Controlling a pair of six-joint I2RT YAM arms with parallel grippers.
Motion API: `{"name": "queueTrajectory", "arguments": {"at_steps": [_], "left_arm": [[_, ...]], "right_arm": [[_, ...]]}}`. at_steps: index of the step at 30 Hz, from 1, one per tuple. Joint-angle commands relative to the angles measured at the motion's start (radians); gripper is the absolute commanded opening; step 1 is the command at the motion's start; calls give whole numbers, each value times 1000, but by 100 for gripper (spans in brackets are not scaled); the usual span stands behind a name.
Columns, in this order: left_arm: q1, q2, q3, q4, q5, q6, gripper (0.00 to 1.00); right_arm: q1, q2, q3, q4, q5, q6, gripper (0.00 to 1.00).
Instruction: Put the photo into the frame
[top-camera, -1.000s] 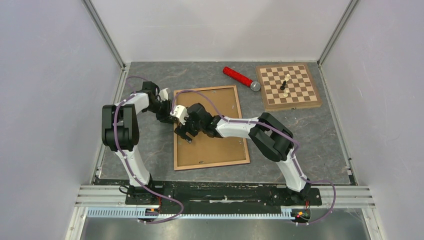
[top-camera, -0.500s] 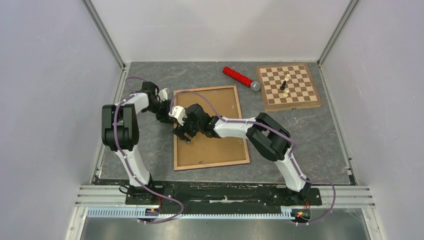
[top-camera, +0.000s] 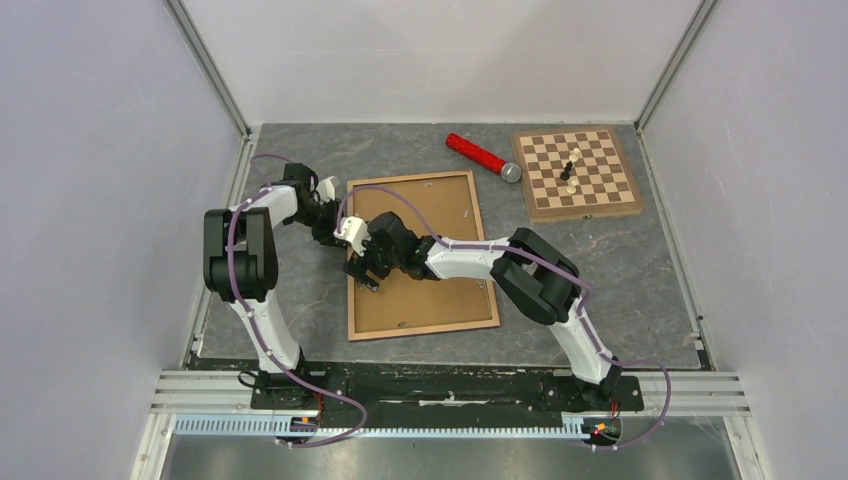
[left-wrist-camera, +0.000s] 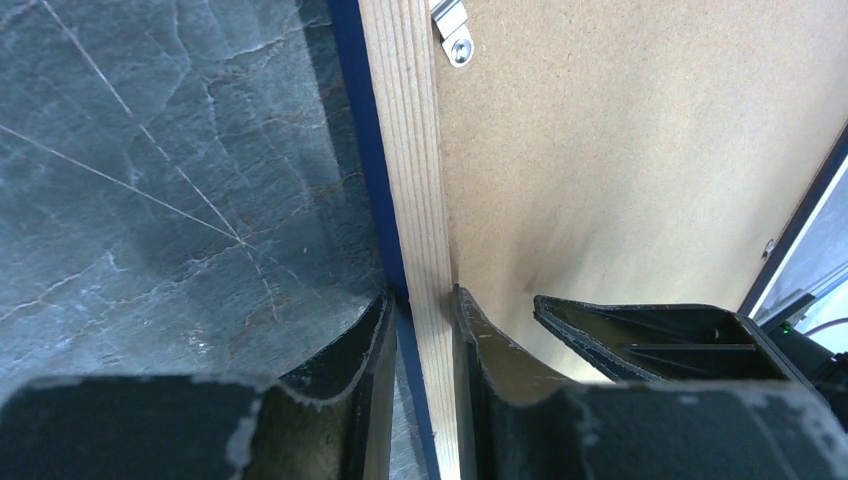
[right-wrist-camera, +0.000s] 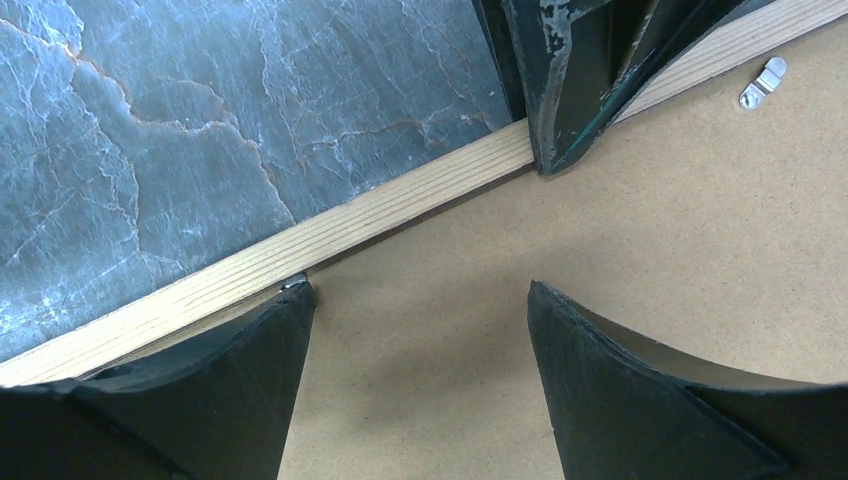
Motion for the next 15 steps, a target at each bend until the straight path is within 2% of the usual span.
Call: {"name": "queueTrajectory", "arguments": {"at_steps": [1,8,15], "left_arm": [[-5,27,3,41,19,-23,2],[-5,36,3,45,19,-29,2],[-5,35,5,44,18,-32,2]], "right_arm": [[25,-6,-22,9,-70,5,82],[30,-8,-48,20,-176,-16,81],[32,-16,-62,16,-192,-36,79]]}}
